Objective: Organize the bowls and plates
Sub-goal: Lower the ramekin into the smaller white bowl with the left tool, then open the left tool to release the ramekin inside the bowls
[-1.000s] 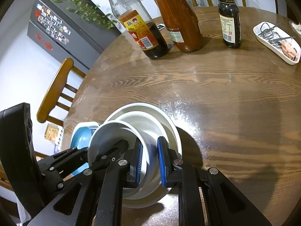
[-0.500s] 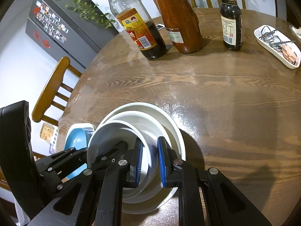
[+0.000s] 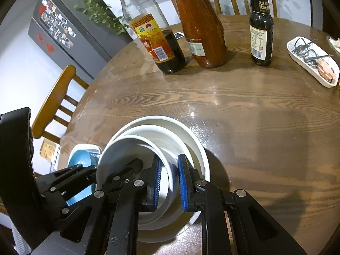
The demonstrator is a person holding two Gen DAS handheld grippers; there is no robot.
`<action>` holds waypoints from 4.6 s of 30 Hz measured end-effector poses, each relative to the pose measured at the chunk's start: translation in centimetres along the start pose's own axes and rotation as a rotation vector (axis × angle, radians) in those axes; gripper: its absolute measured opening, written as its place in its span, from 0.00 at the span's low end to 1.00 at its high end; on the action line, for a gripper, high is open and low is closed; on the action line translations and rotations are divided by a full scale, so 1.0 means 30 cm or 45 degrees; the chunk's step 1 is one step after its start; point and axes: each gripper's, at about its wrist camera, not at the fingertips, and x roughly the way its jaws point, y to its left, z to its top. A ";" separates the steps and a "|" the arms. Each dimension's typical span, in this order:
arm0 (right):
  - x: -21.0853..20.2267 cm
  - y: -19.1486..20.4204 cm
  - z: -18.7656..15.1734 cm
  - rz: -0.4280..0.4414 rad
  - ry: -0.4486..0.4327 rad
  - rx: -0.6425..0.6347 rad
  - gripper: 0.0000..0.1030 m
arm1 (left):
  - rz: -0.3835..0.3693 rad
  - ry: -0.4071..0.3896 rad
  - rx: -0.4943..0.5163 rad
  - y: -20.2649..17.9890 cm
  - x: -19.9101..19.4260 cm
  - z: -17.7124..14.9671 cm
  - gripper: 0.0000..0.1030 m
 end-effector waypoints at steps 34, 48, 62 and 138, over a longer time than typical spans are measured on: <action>-0.001 -0.011 0.006 -0.014 -0.020 0.000 0.17 | 0.017 -0.006 0.039 -0.017 0.017 0.021 0.12; -0.001 -0.023 0.015 -0.012 -0.025 0.002 0.17 | 0.022 -0.010 0.055 -0.025 0.022 0.024 0.13; -0.004 -0.029 0.021 -0.017 -0.028 0.010 0.17 | 0.022 -0.012 0.053 -0.023 0.024 0.024 0.13; -0.020 0.000 0.012 -0.057 -0.017 -0.025 0.25 | 0.002 -0.012 0.038 -0.042 0.001 0.027 0.29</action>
